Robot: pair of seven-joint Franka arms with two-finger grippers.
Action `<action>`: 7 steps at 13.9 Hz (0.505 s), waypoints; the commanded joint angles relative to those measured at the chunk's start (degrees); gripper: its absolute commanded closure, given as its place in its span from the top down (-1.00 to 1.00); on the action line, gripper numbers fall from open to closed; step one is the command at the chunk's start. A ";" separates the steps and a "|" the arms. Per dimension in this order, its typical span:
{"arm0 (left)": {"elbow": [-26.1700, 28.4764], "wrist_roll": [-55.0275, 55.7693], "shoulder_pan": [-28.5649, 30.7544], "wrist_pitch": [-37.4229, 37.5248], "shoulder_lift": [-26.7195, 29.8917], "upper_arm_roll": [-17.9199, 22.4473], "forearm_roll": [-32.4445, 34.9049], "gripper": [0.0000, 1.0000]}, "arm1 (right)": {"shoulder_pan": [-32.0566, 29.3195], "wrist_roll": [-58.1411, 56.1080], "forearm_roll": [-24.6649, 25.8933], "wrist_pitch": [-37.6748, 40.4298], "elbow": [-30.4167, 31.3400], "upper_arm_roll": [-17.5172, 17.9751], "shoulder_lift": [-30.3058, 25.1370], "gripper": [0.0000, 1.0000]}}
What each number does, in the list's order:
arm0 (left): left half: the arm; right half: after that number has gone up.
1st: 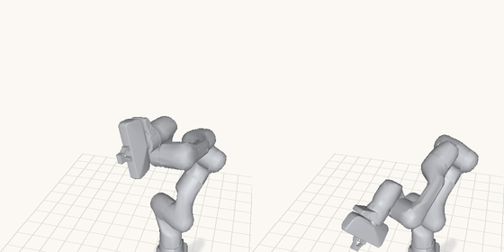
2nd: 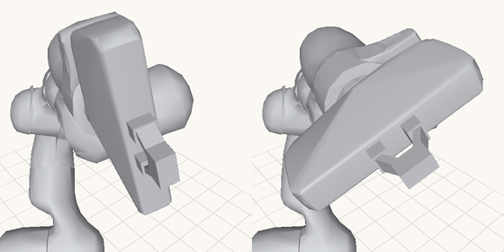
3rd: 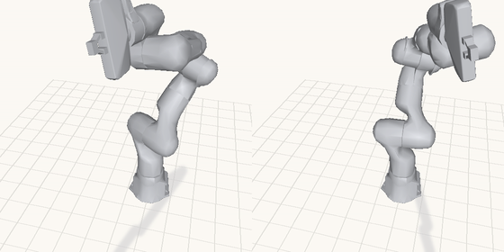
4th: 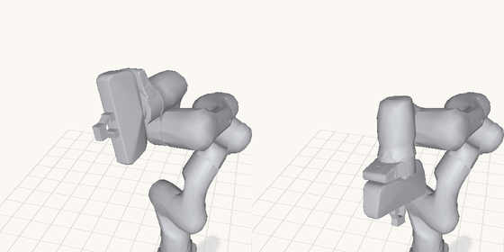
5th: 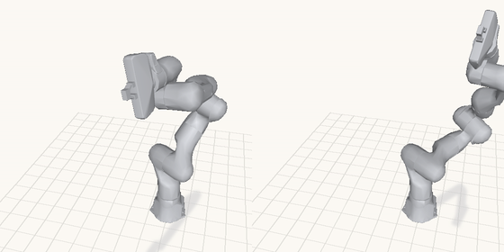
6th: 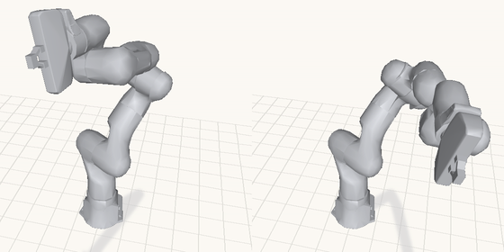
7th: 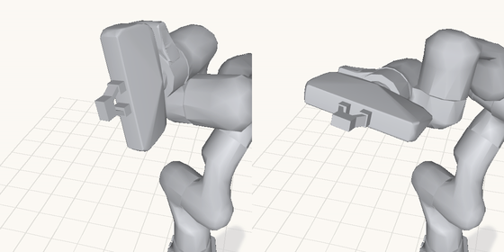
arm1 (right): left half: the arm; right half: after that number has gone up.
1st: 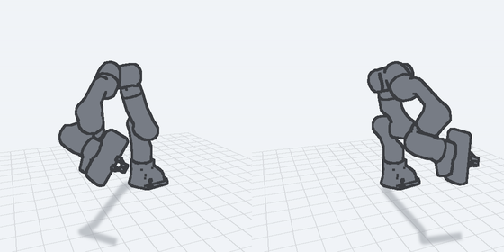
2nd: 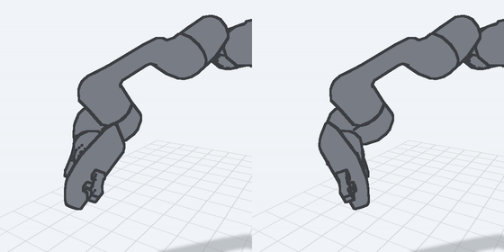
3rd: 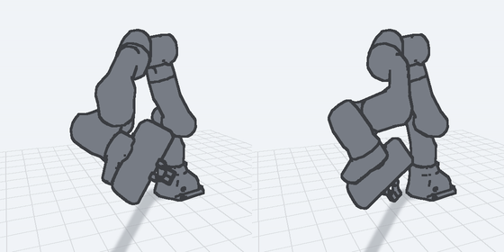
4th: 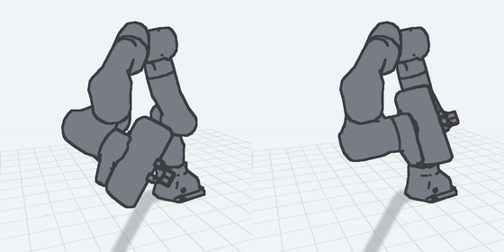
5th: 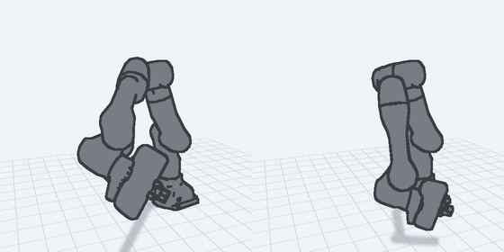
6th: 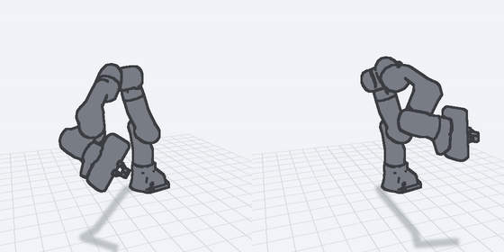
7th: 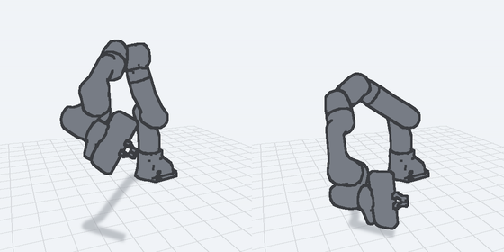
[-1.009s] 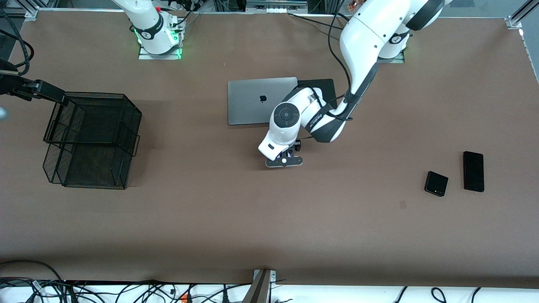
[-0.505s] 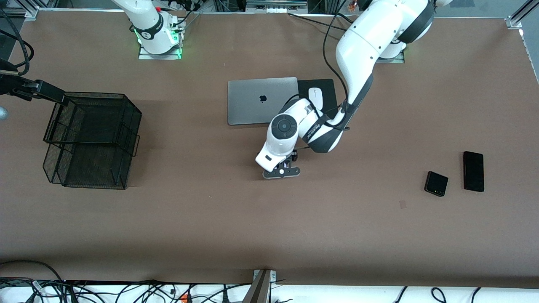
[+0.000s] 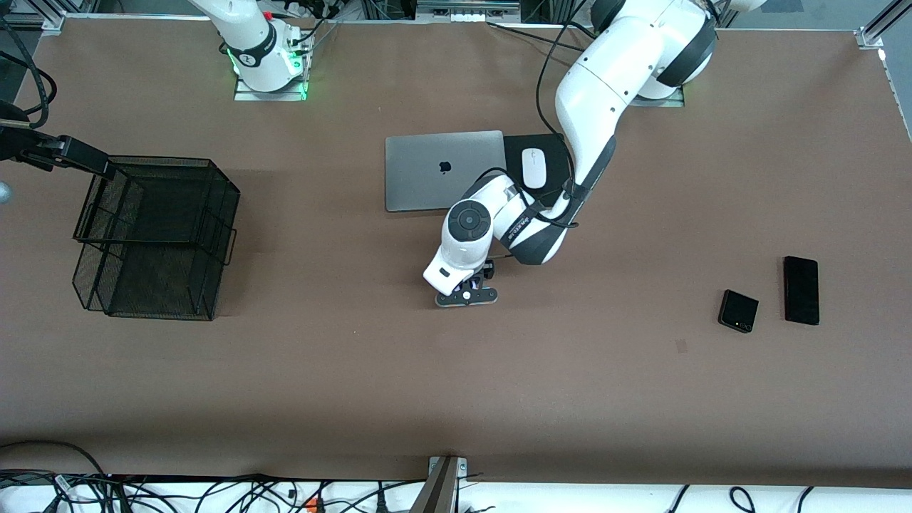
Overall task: Place phones with both arms
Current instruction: 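Carry the white phone to the table middle and set it down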
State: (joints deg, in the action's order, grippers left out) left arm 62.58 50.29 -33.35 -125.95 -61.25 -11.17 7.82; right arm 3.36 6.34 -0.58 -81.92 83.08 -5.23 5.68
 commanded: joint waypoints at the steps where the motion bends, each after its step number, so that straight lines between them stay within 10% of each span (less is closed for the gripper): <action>1: -3.25 -0.45 -0.93 0.62 -2.12 1.15 -0.43 0.89 | -0.02 -0.01 0.49 0.18 0.16 -0.04 -0.32 1.00; 7: -3.34 -0.54 -0.49 4.74 0.34 1.42 -0.43 1.00 | -0.02 -0.01 0.49 0.18 0.16 -0.04 -0.32 1.00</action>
State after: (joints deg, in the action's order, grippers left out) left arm 61.21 50.27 -33.35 -124.34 -61.47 -10.49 7.82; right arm 3.36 6.34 -0.58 -81.92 83.08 -5.24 5.69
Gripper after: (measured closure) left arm 0.000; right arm 0.000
